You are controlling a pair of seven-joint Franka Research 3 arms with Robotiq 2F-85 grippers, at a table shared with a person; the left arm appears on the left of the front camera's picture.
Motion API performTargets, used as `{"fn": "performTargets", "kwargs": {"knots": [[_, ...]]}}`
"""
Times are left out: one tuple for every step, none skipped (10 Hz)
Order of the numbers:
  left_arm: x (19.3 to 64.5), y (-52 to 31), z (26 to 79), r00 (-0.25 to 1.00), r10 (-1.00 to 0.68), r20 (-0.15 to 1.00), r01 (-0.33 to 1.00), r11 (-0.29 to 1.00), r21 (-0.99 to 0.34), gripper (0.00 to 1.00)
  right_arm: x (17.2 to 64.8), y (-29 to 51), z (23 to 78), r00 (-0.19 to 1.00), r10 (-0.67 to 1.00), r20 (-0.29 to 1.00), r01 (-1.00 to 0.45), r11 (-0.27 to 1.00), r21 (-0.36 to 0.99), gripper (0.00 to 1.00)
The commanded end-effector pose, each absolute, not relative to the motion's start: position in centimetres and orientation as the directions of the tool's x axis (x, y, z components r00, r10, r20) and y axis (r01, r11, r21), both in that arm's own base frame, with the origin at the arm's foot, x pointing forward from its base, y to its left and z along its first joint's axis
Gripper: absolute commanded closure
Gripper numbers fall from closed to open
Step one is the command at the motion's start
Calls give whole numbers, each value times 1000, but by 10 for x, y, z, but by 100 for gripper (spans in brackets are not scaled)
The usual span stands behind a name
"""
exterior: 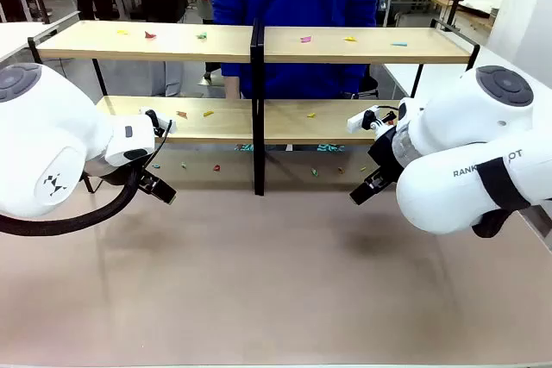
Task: Clean the shelves.
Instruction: Pick up the Duster when the human hands it over.
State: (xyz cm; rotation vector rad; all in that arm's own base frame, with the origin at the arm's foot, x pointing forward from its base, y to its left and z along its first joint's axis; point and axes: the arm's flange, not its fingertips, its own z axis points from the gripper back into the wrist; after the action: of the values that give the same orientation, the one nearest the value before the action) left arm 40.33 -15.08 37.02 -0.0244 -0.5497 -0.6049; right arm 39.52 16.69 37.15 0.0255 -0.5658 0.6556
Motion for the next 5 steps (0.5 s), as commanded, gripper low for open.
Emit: {"fn": "performTargets", "kwargs": {"knots": [[403,-151,370,684,-533,498,546,827,136,0,395,167,372,648,570,506,-583,798,-152,0],[403,-151,370,684,-533,498,546,827,136,0,395,167,372,648,570,506,-583,798,-152,0],[403,-151,370,684,-533,498,546,827,136,0,395,167,372,648,570,506,-583,798,-152,0],[403,-151,370,684,-533,498,546,827,136,0,395,167,372,648,570,506,-583,798,-152,0],[403,-151,370,684,-533,498,546,827,136,0,395,167,372,648,570,506,-583,798,-152,0]]}}
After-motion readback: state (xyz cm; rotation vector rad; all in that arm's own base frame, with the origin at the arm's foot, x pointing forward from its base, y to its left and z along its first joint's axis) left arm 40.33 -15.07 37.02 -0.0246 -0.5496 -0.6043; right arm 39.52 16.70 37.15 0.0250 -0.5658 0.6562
